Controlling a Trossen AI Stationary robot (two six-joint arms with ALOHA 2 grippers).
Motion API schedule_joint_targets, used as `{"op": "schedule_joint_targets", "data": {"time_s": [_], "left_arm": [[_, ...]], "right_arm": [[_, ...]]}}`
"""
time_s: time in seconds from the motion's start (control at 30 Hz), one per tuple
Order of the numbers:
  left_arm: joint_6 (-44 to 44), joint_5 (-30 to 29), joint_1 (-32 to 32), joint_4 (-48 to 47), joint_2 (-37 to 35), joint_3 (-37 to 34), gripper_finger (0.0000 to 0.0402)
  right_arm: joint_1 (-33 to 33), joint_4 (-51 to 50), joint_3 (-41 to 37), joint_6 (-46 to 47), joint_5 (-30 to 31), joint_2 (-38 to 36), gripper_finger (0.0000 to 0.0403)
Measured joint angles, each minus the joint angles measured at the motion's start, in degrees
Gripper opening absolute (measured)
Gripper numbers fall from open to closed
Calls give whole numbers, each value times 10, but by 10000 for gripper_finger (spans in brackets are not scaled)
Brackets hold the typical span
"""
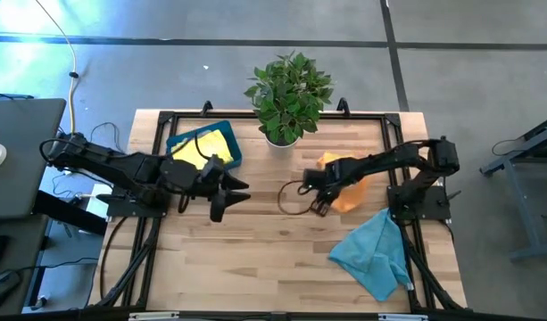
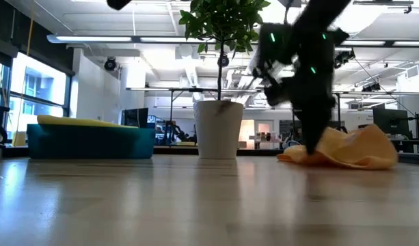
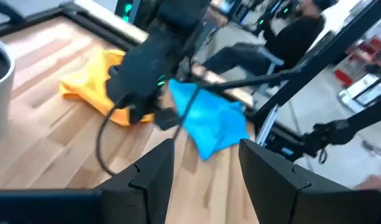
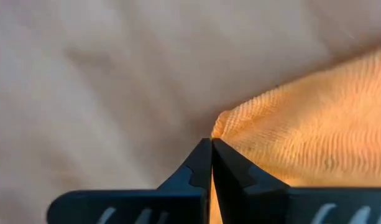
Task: Fold microfiber towels
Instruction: Fold the orange towel
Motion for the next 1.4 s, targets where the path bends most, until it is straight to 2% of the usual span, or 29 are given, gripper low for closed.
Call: {"op": "schedule_joint_targets", "data": {"time_s": [0.13, 0.23, 0.43, 0.57, 0.7, 0.83, 1.07, 1.27, 1.4], "left_arm": [[0, 0, 0, -2, 21, 0, 169], [0, 0, 0, 4, 44, 1, 169], [6, 2, -6, -12, 80, 0, 169], [46, 2, -18, -21, 88, 1, 169], [133, 2, -31, -16, 88, 1, 169], [194, -12, -37, -9, 97, 1, 169], [199, -45, -36, -7, 138, -1, 169], [202, -53, -37, 69, 178, 1, 169], [205, -105, -37, 103, 195, 1, 169]], "right_arm": [[49, 61, 58, -22, -42, 0, 0], [74, 93, 113, -49, -48, 0, 0], [95, 92, 224, -104, -41, 0, 0], [102, 50, 275, -121, -40, 0, 0], [114, 17, 282, -118, -40, 0, 0], [126, 27, 272, -100, -33, 0, 0], [126, 102, 272, -48, -2, 0, 0], [123, 106, 272, -19, 40, 0, 0], [123, 115, 271, -15, 42, 0, 0]]}}
